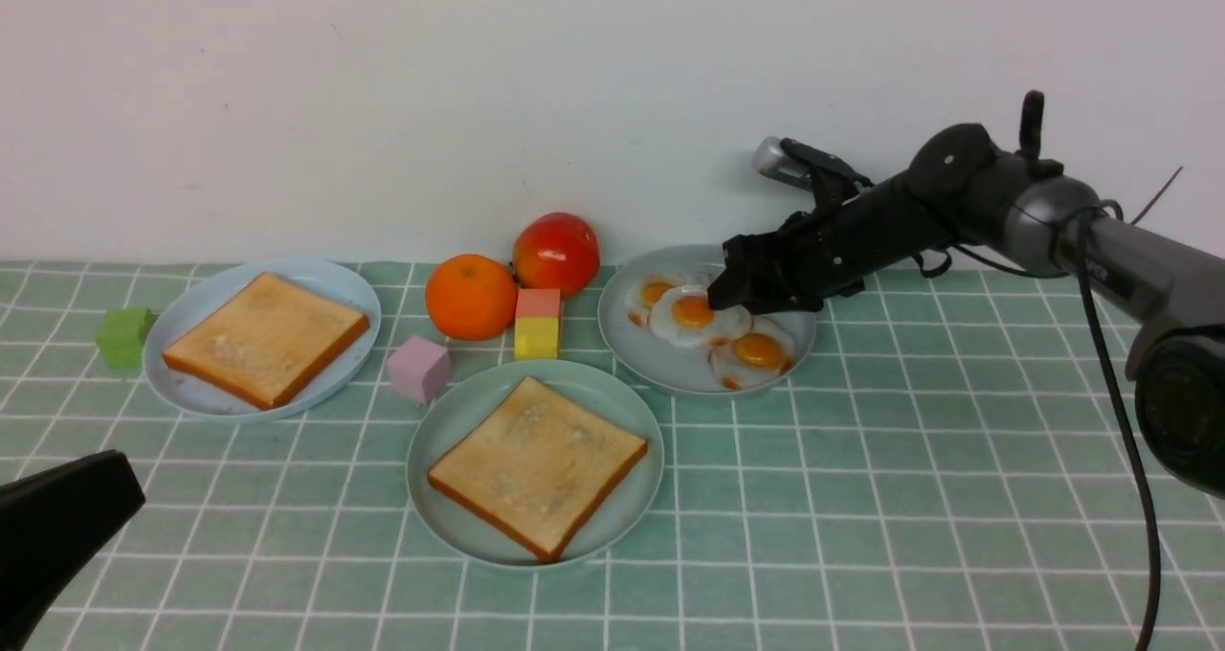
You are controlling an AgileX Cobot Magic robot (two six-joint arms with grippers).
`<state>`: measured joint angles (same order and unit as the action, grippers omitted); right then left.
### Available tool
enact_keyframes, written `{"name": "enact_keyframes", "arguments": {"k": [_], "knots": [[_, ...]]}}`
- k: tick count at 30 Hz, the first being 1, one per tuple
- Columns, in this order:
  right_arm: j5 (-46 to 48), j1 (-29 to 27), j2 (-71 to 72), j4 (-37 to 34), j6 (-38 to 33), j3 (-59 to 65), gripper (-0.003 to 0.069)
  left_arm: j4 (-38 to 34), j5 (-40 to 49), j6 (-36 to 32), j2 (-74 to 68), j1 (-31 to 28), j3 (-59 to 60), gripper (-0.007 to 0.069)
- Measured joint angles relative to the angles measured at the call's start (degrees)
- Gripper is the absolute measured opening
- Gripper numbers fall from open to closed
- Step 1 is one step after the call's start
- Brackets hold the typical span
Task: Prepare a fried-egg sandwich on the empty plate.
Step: Use the right arm to grab a fried egg
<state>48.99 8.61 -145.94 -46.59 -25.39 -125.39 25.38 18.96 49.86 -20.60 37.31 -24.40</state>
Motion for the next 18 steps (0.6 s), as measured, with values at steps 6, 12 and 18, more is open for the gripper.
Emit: {"name": "enact_keyframes", "arguments": {"k": [6,12,18], "knots": [[0.1,0.0,-0.3,-0.7,0.0,-0.1,0.0299,0.0,0.0,0.0,0.0,0.0,0.0,-0.0013],[0.5,-0.2,-0.4,-0.8,0.0,-0.1,0.0151,0.0,0.0,0.0,0.0,0.0,0.0,-0.0011],[1.6,-0.8,-0.3,-2.3,0.2,-0.1,0.0120,0.0,0.0,0.0,0.0,0.0,0.0,-0.0010]]}}
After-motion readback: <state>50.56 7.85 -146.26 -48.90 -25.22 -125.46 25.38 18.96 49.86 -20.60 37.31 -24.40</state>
